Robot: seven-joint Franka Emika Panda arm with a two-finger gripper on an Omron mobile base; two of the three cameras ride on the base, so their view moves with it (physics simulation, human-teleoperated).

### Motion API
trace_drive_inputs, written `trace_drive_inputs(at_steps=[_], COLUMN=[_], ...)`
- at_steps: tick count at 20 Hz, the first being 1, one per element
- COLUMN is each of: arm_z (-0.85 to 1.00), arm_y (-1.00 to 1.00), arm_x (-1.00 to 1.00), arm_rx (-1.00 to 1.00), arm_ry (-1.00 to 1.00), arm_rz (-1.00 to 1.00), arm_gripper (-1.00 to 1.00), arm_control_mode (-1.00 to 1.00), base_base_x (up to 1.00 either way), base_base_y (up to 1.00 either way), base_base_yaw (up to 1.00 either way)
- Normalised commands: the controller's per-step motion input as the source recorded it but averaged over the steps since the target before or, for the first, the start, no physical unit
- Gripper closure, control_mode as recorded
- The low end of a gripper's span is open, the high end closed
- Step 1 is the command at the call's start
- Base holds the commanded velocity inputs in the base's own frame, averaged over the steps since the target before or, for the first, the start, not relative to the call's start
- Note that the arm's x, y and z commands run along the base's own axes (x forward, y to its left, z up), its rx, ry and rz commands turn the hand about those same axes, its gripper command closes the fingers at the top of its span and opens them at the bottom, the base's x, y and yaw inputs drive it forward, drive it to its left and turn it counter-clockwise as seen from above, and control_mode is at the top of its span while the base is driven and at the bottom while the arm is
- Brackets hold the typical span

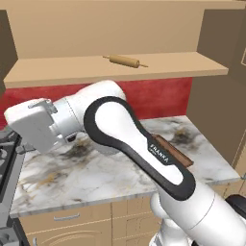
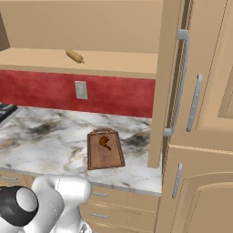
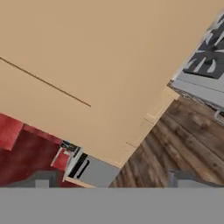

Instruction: Open the cabinet, retrieve the rolling pin, and place it next to the meat on the cutting board to prepare for tenderizing.

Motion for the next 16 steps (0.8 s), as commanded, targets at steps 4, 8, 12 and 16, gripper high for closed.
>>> trace_drive_inputs(at_steps=[4, 8, 12, 16], arm_z=[0.23, 0.25, 0.24, 0.27], arm_y=[-0.82, -0.83, -0.9, -0.86], arm_x=[-0.11, 0.0, 0.0, 0.0], arm_rx=[-0.06, -0.07, -0.07, -0.09], arm_ry=[-0.21, -0.19, -0.17, -0.17], arm_rz=[-0.06, -0.06, -0.07, -0.05], arm_gripper=[-1.0, -1.0, -1.0, -1.0], arm_control_mode=[-1.0, -1.0, -1.0, -1.0], base_base_x=[0.0, 0.0, 0.0, 0.0], base_base_y=[0.0, 0.0, 0.0, 0.0], base_base_yaw=[0.0, 0.0, 0.0, 0.0])
